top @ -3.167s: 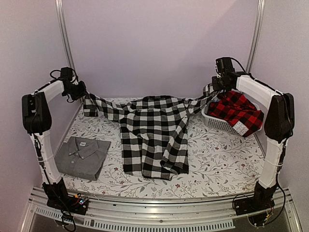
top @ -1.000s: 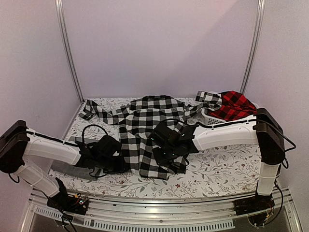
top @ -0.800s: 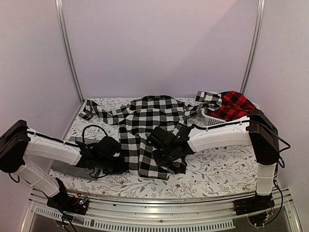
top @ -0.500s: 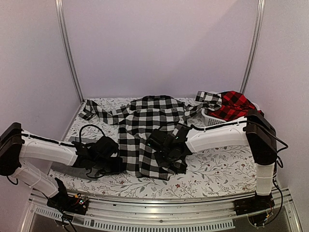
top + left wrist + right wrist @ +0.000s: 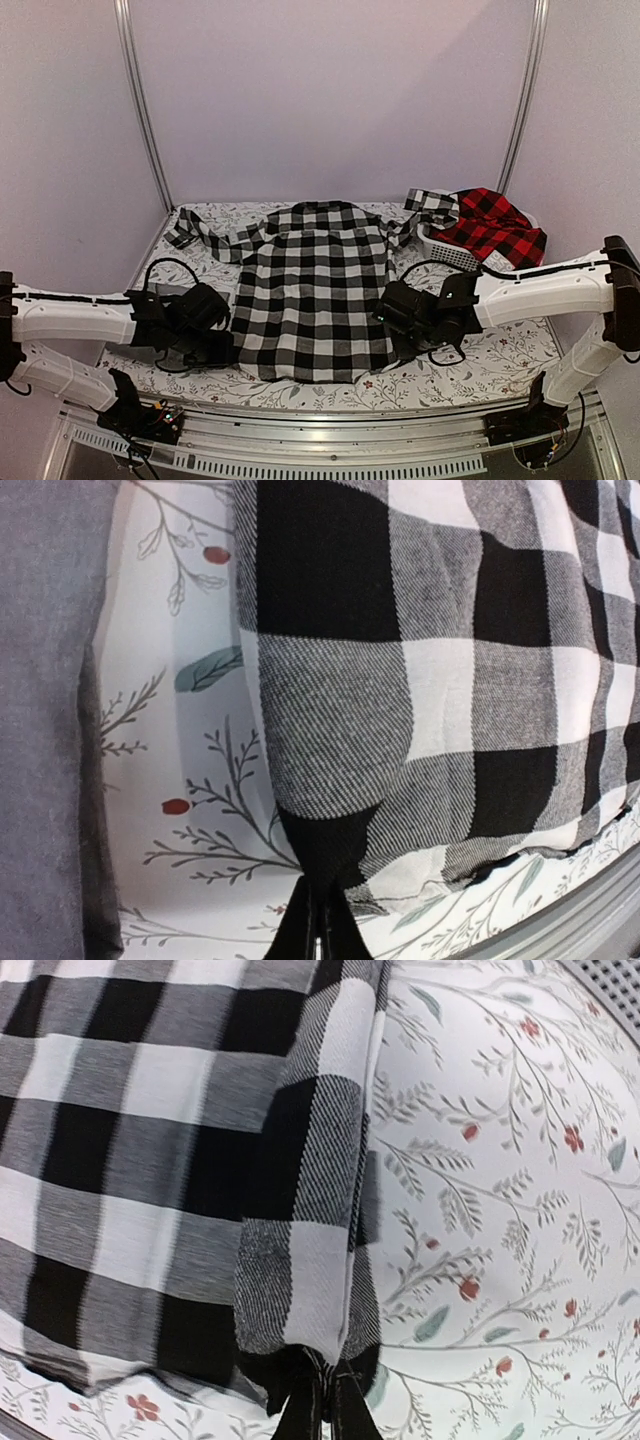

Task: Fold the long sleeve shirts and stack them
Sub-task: Flatten out the crumpled shirt at the center of the board, then pick up the sleeve from the center of the board, then pass from the left arm to the right

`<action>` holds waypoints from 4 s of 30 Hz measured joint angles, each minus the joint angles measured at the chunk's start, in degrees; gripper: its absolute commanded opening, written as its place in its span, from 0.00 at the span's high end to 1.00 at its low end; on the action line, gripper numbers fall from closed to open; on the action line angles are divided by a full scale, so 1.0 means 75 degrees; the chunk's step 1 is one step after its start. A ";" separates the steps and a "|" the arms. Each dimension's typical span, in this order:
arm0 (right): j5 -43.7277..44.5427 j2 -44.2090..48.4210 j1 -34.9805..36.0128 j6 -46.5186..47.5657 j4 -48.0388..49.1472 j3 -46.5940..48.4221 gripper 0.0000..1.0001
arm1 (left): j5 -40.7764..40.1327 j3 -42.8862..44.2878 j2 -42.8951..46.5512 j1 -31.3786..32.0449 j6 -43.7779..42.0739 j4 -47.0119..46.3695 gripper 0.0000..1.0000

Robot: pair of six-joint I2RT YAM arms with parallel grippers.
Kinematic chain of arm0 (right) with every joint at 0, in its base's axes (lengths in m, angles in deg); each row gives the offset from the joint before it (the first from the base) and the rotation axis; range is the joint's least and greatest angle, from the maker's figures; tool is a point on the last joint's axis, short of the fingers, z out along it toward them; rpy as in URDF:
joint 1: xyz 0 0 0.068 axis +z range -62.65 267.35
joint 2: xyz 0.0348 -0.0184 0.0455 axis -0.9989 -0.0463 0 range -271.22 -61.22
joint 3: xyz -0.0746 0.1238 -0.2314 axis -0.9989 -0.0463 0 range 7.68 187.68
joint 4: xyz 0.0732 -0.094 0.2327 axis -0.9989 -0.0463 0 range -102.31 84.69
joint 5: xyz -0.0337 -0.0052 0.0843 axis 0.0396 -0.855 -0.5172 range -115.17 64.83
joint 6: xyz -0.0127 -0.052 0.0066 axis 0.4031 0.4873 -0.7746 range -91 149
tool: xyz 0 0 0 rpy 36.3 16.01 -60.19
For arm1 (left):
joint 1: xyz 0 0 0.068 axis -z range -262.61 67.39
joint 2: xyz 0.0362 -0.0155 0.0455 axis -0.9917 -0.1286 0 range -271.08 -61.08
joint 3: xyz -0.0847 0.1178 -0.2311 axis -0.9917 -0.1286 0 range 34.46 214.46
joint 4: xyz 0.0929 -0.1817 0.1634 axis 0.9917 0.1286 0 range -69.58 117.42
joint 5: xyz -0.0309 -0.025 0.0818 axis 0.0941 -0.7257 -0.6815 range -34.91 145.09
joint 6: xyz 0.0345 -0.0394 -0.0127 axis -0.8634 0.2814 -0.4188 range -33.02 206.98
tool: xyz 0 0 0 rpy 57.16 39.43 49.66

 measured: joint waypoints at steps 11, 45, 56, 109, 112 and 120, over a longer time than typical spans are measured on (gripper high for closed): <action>-0.0828 0.1454 0.0000 -0.1556 -0.0501 -0.1938 0.77 | 0.0898 -0.0187 0.0245 -0.0003 0.0175 0.0621 0.87; -0.2669 0.0807 -0.1137 -0.0166 0.1644 -0.2232 0.68 | 0.1740 0.4430 -0.3104 -0.6566 -0.2422 -0.0708 0.54; -0.2346 0.1183 -0.1145 -0.0315 0.1055 -0.1416 0.55 | 0.0822 0.7122 -0.6169 -0.7714 -0.2763 -0.1218 0.55; -0.1722 0.0221 -0.2215 0.2401 0.2273 0.2381 0.47 | 0.0111 0.8192 -0.4164 -0.5849 -0.5680 -0.1676 1.00; -0.1886 0.0181 -0.2378 0.2477 0.2439 0.2428 0.47 | 0.0886 0.7813 -0.3824 -0.5196 -0.5820 -0.1967 1.00; -0.2570 -0.0061 -0.2547 0.2608 0.3072 0.2465 0.43 | 0.3086 0.6577 -0.3386 -0.4182 -0.5286 -0.2637 1.00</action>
